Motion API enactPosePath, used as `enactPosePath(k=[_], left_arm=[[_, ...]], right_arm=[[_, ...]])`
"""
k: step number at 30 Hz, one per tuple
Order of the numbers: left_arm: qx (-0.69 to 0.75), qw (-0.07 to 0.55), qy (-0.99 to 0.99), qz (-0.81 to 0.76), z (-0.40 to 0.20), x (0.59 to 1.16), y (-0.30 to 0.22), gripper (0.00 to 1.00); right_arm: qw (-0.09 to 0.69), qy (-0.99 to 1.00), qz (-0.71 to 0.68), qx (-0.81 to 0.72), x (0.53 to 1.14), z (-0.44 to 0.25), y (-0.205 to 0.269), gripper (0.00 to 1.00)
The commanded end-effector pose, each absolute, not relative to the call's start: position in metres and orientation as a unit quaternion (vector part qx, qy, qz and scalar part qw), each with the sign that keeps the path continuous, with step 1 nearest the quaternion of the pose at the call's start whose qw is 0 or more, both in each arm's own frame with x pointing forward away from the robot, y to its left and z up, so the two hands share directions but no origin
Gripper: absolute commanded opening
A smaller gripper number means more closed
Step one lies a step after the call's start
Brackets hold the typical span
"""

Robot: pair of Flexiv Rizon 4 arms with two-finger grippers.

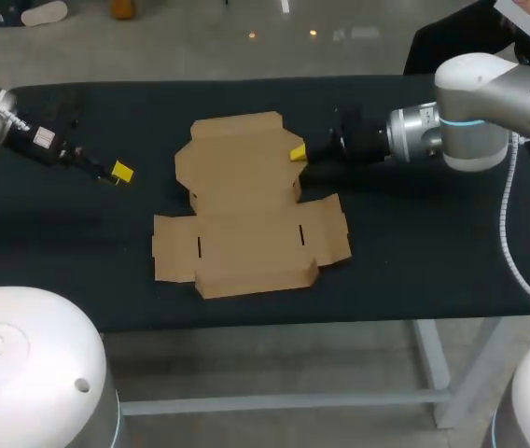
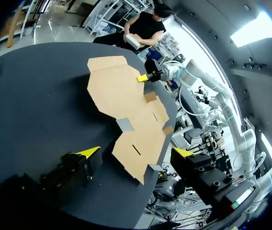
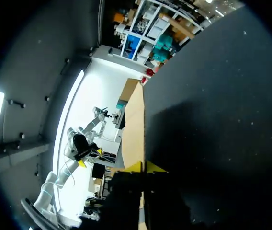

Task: Assemble the packaging by folding the flat box into shape, placing the metal phone stand inside, and closing the box properly

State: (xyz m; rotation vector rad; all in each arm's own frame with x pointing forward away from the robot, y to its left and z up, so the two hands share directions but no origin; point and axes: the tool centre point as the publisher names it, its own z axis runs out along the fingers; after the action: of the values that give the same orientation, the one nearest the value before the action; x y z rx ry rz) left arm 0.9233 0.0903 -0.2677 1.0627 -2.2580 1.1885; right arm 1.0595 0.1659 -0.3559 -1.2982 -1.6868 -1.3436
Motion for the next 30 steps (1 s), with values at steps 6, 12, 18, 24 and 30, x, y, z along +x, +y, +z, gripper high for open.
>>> enactPosePath(k=[6,12,18,24,30], left_arm=[[0.324,0.131,-0.814,0.465,-0.26,0.936,0.094,1.0],[0.309,0.094,-0.819,0.475,-0.257,0.955,0.089,1.0],[0.283,0.084,-0.817,0.495,-0.258,0.976,0.083,1.0],[0.274,0.067,-0.808,0.517,-0.256,0.996,0.082,1.0],[0.302,0.07,-0.789,0.53,-0.254,1.005,0.081,1.0]], right_arm=[[0.266,-0.64,-0.548,-0.468,1.038,-0.325,0.159,0.0],[0.242,-0.646,-0.568,-0.448,1.032,-0.311,0.156,0.0],[0.227,-0.651,-0.585,-0.426,1.031,-0.303,0.155,0.0],[0.211,-0.653,-0.602,-0.408,1.029,-0.294,0.153,0.0],[0.205,-0.651,-0.613,-0.399,1.031,-0.288,0.153,0.0]])
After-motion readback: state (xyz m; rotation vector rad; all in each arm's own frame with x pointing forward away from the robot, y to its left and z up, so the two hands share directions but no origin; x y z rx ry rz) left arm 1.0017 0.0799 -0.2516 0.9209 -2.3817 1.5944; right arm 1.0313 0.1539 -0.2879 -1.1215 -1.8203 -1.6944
